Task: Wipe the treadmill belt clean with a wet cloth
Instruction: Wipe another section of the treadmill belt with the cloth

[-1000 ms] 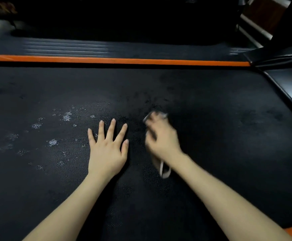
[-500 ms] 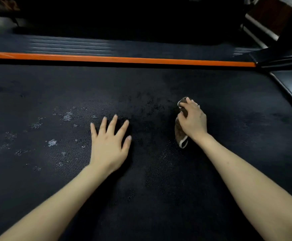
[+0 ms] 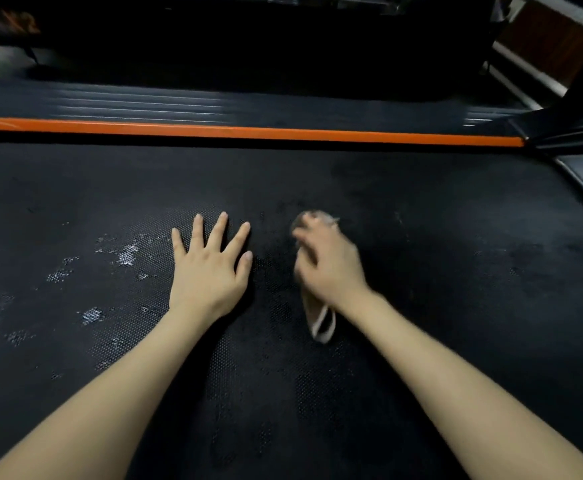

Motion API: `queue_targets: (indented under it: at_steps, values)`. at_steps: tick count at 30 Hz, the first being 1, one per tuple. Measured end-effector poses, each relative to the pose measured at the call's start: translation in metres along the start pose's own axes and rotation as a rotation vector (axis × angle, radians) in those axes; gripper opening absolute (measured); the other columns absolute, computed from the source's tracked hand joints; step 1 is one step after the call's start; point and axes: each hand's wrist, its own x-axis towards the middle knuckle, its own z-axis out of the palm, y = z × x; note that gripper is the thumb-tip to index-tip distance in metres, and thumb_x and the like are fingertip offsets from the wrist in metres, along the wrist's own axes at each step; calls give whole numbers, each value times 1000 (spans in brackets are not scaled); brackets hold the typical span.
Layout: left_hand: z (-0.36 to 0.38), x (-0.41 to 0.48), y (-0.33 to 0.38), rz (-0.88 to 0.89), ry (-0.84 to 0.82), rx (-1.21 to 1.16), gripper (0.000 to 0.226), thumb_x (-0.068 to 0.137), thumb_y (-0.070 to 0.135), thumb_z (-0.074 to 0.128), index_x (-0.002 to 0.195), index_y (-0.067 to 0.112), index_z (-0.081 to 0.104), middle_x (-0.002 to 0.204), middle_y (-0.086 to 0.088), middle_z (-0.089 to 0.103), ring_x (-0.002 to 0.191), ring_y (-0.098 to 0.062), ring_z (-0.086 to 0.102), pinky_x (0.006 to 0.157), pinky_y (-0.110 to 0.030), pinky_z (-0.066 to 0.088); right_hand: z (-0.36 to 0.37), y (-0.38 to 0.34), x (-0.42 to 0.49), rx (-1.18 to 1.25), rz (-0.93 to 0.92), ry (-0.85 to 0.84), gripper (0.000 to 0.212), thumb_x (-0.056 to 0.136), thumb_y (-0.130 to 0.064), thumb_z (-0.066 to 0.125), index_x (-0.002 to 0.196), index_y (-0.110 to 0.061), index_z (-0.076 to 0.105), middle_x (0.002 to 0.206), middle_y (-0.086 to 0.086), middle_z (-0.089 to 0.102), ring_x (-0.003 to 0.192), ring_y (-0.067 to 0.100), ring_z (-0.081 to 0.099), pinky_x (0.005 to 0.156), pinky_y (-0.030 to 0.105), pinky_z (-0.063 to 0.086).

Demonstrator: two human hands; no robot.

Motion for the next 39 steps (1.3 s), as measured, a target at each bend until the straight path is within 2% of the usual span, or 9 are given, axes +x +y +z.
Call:
queue_targets:
  at_steps: [4, 11, 16, 18, 24, 26, 28, 31, 39]
  values:
    - [2, -1, -2, 4, 3, 5, 67, 87, 57, 1, 148, 39, 21, 158, -3, 18, 145, -34, 6, 115, -57, 1, -17, 14, -38, 17, -151, -170, 43, 82, -20, 49, 122, -9, 62, 139, 10, 49, 132, 21, 42, 112, 31, 19]
    - [1, 0, 3, -16, 4, -16, 68, 86, 56, 2, 147, 38, 24, 157, -4, 20, 145, -35, 8, 115, -57, 1, -19, 53, 70, -157, 385, 139, 36, 89, -16, 48, 122, -9, 60, 139, 12, 48, 128, 31, 39, 103, 35, 33]
    - [1, 0, -1, -4, 11, -16, 69, 85, 57, 2, 147, 38, 25, 157, -2, 21, 145, -34, 9, 115, -56, 2, 15, -17, -3, 1, -176, -169, 43, 79, -19, 46, 115, -6, 65, 134, 16, 53, 128, 31, 46, 111, 41, 28]
    - [1, -2, -1, -1, 16, -26, 68, 86, 57, 2, 147, 37, 26, 157, -2, 21, 145, -34, 9, 115, -56, 2, -2, 7, -9, -4, -236, -192, 50, 78, -26, 39, 116, -10, 66, 135, 13, 54, 128, 27, 47, 110, 35, 28]
    - [0, -1, 2, -20, 15, -30, 69, 85, 56, 0, 147, 38, 23, 158, -2, 19, 145, -34, 7, 115, -57, 1, -29, 71, 88, -161, 420, 158, 32, 84, -13, 49, 112, -6, 65, 125, 13, 57, 115, 35, 50, 99, 36, 36]
    - [0, -1, 2, -16, 18, -33, 68, 85, 56, 3, 147, 38, 26, 157, -2, 21, 145, -34, 9, 115, -57, 2, -4, 35, 99, -179, 346, 137, 32, 82, -14, 49, 106, -2, 66, 116, 18, 60, 111, 38, 50, 101, 41, 35]
    - [1, -1, 0, -7, 23, -39, 67, 86, 55, 6, 146, 37, 29, 156, -3, 24, 144, -35, 12, 115, -58, 4, 22, -5, 83, -128, 75, 62, 34, 80, -13, 49, 106, 1, 67, 113, 21, 63, 113, 38, 51, 106, 43, 31]
    - [2, -1, -2, 0, 26, -37, 66, 87, 55, 8, 146, 37, 31, 155, -3, 27, 144, -35, 14, 115, -58, 5, 22, -19, 55, -62, -130, -109, 42, 84, -14, 47, 121, -1, 60, 131, 17, 55, 130, 31, 43, 114, 35, 17]
    - [2, -2, 0, -11, 26, -35, 64, 89, 55, 9, 145, 36, 32, 155, -4, 28, 144, -36, 15, 115, -58, 5, 2, 26, 79, -256, 94, -155, 67, 90, -48, 50, 147, -18, 30, 156, 12, 19, 144, 30, 12, 115, 52, 5]
